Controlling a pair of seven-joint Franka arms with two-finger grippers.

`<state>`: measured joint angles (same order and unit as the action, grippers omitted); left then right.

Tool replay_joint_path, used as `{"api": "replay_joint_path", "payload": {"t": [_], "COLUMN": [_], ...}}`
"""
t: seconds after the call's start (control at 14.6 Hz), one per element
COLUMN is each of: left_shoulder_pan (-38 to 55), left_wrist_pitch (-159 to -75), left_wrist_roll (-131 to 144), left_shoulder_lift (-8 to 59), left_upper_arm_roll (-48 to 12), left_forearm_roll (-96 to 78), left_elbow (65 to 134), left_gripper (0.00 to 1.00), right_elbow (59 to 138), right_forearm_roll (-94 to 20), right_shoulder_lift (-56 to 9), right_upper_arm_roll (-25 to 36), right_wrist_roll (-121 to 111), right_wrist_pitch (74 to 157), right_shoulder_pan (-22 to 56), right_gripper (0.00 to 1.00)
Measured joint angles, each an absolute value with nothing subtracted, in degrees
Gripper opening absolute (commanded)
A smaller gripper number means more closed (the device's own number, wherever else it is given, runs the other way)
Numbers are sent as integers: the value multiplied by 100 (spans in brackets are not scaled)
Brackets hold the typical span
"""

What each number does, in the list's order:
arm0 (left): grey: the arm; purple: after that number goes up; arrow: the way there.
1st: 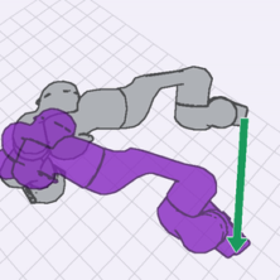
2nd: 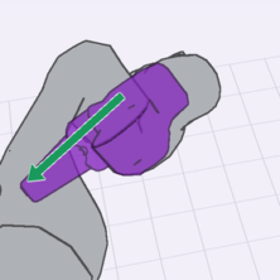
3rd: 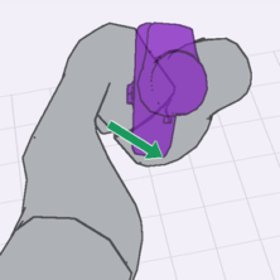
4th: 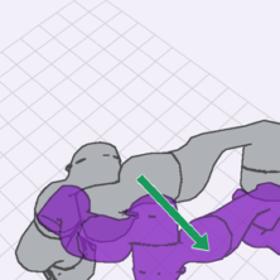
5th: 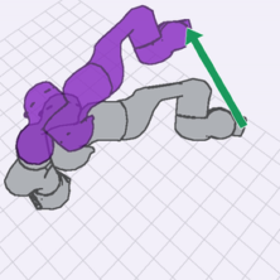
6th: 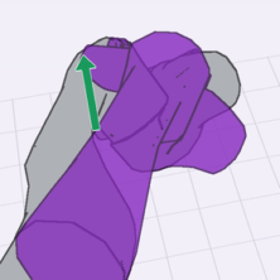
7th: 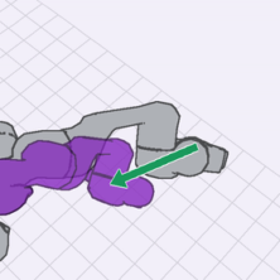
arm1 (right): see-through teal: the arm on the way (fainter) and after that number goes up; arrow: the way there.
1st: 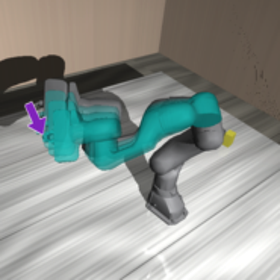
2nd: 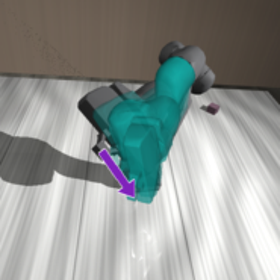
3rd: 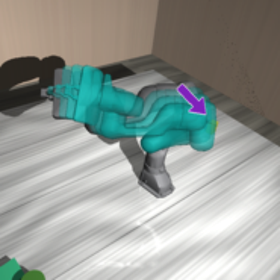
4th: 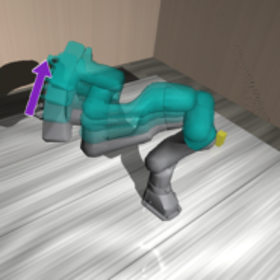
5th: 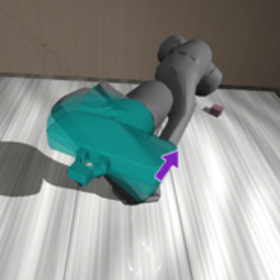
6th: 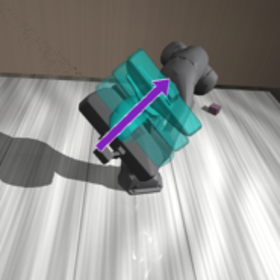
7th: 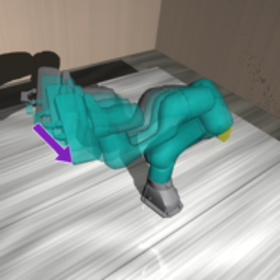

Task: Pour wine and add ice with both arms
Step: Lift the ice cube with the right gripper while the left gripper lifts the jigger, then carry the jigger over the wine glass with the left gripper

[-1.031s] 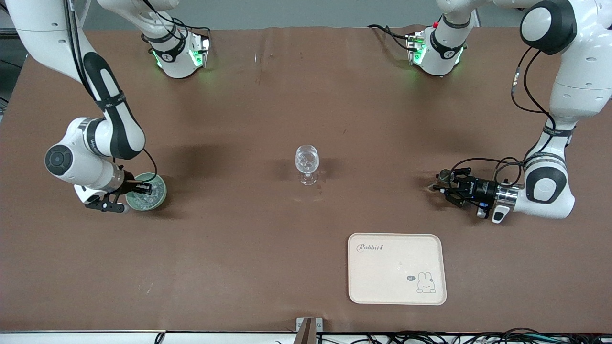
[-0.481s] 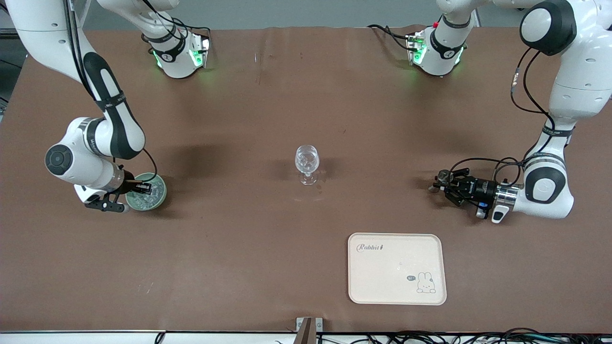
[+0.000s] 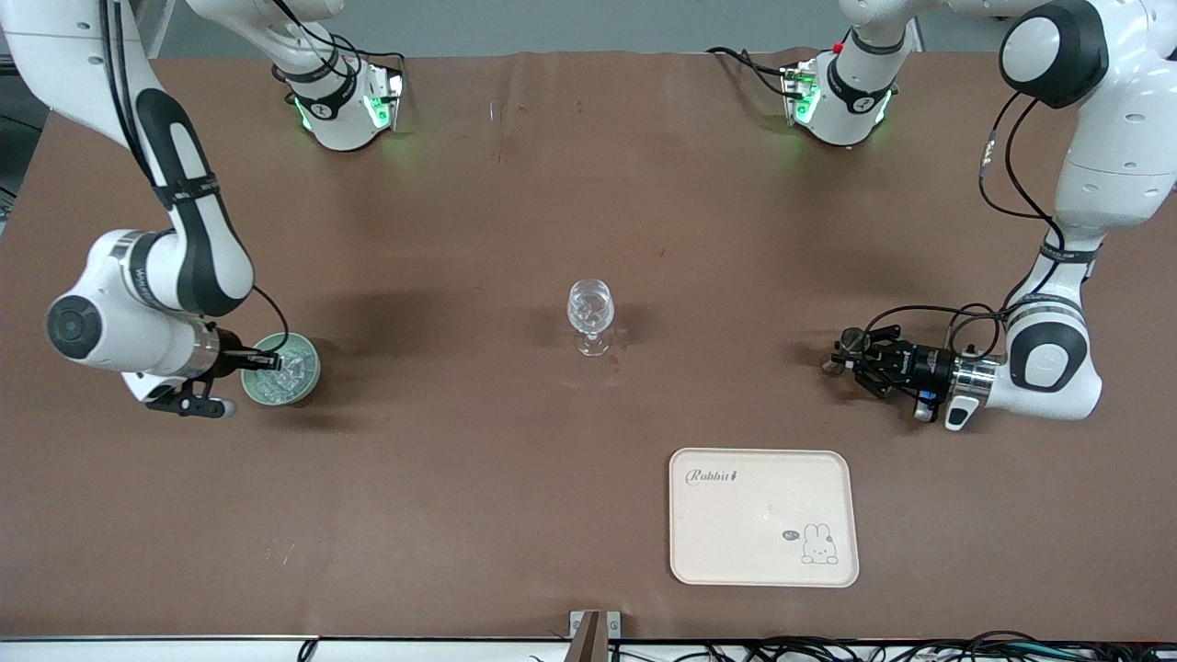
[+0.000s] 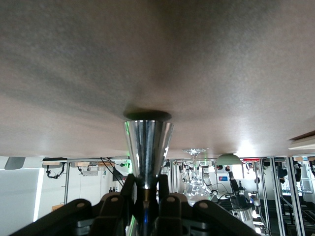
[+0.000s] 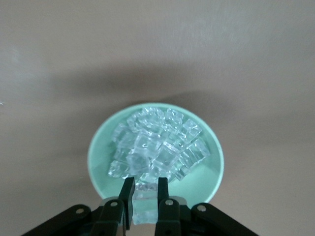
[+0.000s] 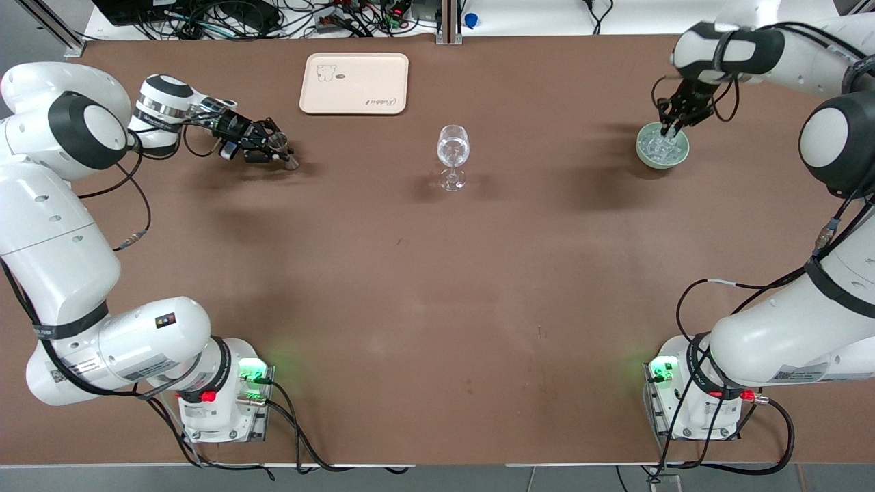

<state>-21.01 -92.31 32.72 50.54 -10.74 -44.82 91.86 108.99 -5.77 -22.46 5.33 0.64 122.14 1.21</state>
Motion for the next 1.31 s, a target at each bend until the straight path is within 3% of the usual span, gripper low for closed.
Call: {"api": "replay_joint_path", "payload": {"t": [0.34,0.55,0.82,1.03,1.31], "left_shoulder_pan": [-2092,-1966,-1593,-1541,-1378], "left_wrist_pitch": [-9207,-9284,-9571,-9620,-9861], "left_wrist_roll": [3909,4447,5124,5279,5607], "left_shoulder_lift": [5033,4933,4675,4511,4235], "left_upper_arm_roll": [-1478,-1898,-2297,-2546,-2740], "left_forearm_roll": [-4891,-4903,-4919,-4921,-4921], "left_elbow": [9039,8884,8802,8801,8803], "left_gripper": [1,1,1,1,1], "right_elbow": [10356,9480,8087,7767,8206], "right_forearm_roll": [-553,-328,-238,-236,-235], "right_shoulder_lift": [-1342,-879,-738,-561,-291], "right_upper_arm_roll": [674,686,718,724,726], "right_wrist_roll": [78,79,86,85,77], "right_wrist_pitch": [11371,9955,8298,7920,8155], "right_shoulder_pan": [114,113,59,47,6], "right_gripper": [0,0,1,1,1]}}
